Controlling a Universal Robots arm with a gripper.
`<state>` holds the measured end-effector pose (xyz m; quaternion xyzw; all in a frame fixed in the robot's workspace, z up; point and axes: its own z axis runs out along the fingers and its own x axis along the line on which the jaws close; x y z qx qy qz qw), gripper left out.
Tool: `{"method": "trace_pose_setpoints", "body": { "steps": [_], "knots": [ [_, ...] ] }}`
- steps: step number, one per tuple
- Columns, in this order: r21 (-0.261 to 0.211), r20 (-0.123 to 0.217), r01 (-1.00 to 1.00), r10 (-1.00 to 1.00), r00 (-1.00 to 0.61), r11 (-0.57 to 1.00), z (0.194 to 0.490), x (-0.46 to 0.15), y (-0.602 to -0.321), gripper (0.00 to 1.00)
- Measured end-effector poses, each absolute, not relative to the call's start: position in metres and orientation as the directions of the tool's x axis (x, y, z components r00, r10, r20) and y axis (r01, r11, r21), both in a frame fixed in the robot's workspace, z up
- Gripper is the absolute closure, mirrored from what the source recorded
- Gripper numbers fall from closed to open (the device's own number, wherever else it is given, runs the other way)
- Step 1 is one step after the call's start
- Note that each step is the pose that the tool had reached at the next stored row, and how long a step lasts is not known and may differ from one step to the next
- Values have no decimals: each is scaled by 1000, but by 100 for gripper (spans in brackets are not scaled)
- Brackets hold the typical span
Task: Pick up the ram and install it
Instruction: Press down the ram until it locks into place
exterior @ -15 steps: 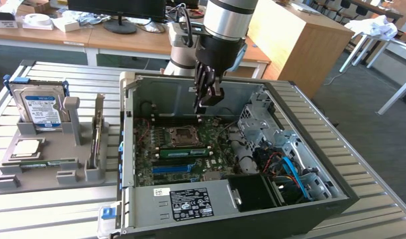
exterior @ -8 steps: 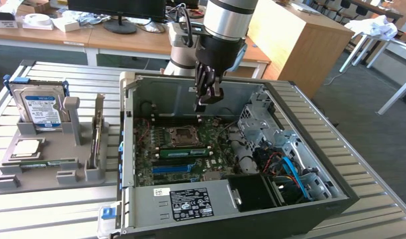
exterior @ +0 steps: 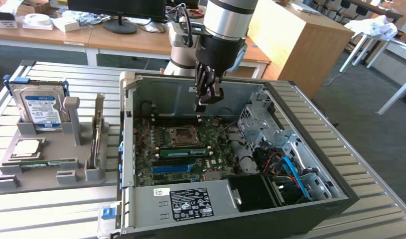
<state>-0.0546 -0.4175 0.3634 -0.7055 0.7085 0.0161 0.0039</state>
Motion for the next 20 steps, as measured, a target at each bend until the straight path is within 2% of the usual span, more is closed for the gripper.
{"method": "trace_pose_setpoints", "body": {
  "steps": [20],
  "knots": [
    [17,-28,-1000,-1000,-4,4,363,-21,-418,90]
  ]
}}
